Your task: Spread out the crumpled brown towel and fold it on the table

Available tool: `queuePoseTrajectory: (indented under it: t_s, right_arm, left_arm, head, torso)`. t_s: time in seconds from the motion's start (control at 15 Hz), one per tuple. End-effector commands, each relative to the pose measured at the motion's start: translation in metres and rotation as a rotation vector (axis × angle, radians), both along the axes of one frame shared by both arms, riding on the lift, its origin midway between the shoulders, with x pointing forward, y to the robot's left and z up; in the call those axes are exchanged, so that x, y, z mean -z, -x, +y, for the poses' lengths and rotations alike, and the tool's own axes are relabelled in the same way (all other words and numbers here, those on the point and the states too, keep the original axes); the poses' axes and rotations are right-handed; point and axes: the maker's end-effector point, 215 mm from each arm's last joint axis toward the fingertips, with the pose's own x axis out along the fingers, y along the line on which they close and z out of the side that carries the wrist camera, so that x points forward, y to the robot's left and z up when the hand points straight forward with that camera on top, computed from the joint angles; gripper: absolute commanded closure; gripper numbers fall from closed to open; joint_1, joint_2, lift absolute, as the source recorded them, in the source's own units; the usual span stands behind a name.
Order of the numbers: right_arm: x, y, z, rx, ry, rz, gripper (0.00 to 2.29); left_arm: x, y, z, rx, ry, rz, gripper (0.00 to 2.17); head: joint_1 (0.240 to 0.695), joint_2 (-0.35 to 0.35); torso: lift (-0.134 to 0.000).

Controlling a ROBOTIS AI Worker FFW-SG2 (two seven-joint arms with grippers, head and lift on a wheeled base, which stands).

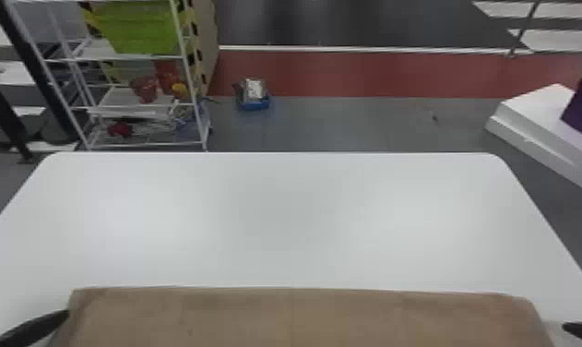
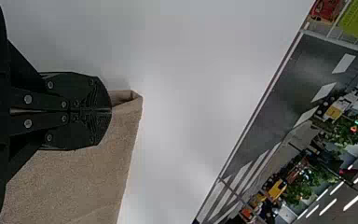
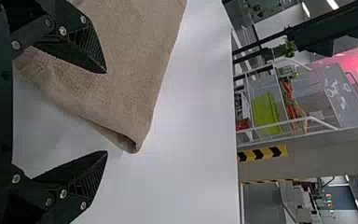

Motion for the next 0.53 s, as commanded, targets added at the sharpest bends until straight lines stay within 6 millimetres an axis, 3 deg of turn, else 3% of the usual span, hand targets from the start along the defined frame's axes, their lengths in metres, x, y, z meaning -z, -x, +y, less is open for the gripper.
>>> queuePoseTrajectory:
  t_s: [0.0,0.2,0.47]
  right_arm:
    - [-0.0043,0.0004,0.0076,-0.005,-0.014,-0.001,0.32]
    - [-0.0062,0.0016,0.0139,-0.005,-0.025,0.018,0.32]
    - [-0.0025,0.0039,0.0085,0.003,-0.008,0.037,0.71]
  left_arm:
    - [-0.0033,0.0004,-0.0017,-0.003,0.014,0.003,1.54]
    - [-0.0044,0.0008,-0.0027,-0.002,0.016,0.000,1.54]
    - [-0.0057,0.0018,-0.0035,0.003,0.019,-0.004,1.54]
  head:
    - [0.695,0.000]
    - [0.695,0.012]
    - [0.695,0.020]
  torso:
    - [-0.124]
    - [-0.124]
    - [-0.124]
